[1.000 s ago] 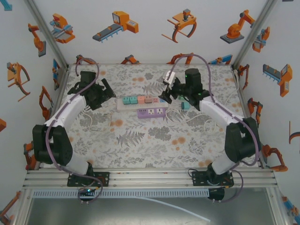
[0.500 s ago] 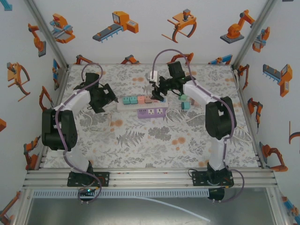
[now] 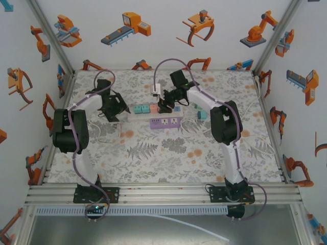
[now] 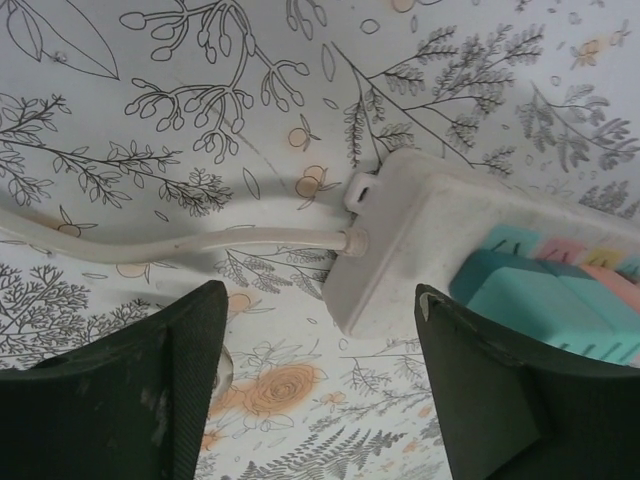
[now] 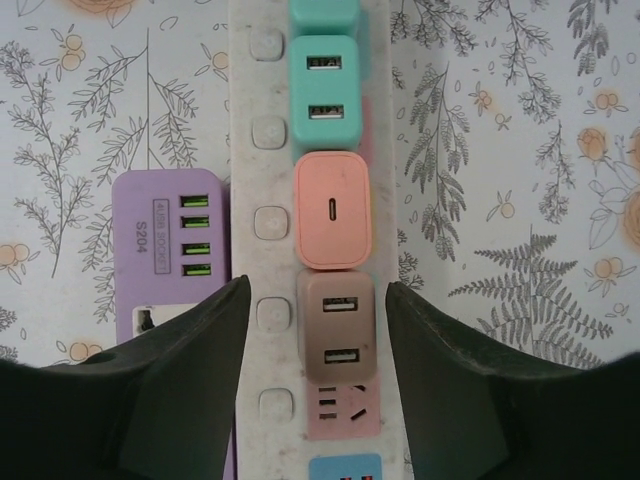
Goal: Pull the plug off the socket
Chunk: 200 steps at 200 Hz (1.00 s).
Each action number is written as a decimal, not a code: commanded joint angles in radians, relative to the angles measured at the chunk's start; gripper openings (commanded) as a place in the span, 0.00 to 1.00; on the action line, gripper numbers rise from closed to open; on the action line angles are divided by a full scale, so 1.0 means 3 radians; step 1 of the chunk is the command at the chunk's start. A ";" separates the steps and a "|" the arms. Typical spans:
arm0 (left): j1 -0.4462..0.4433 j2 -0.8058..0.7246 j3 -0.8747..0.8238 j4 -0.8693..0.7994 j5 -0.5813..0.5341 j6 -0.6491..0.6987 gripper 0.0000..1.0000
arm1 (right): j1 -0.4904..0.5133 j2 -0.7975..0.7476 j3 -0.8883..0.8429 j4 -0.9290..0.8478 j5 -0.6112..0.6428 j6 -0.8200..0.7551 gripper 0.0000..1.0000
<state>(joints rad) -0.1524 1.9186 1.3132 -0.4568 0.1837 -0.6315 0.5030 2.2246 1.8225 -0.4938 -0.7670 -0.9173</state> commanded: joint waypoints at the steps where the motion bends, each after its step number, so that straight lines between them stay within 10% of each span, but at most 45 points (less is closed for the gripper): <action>1: -0.0056 0.0079 0.0109 -0.0136 0.0001 0.0117 0.66 | 0.0001 0.0014 0.0062 -0.0087 -0.0008 -0.0046 0.48; 200: -0.0200 0.0273 -0.0120 -0.0242 -0.0483 0.0034 0.52 | -0.0019 -0.0200 0.0076 -0.0098 -0.0130 -0.0105 0.20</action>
<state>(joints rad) -0.2092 1.9408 1.3396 -0.4679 0.1497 -0.6224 0.4995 2.2230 1.8095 -0.4870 -0.7429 -0.9436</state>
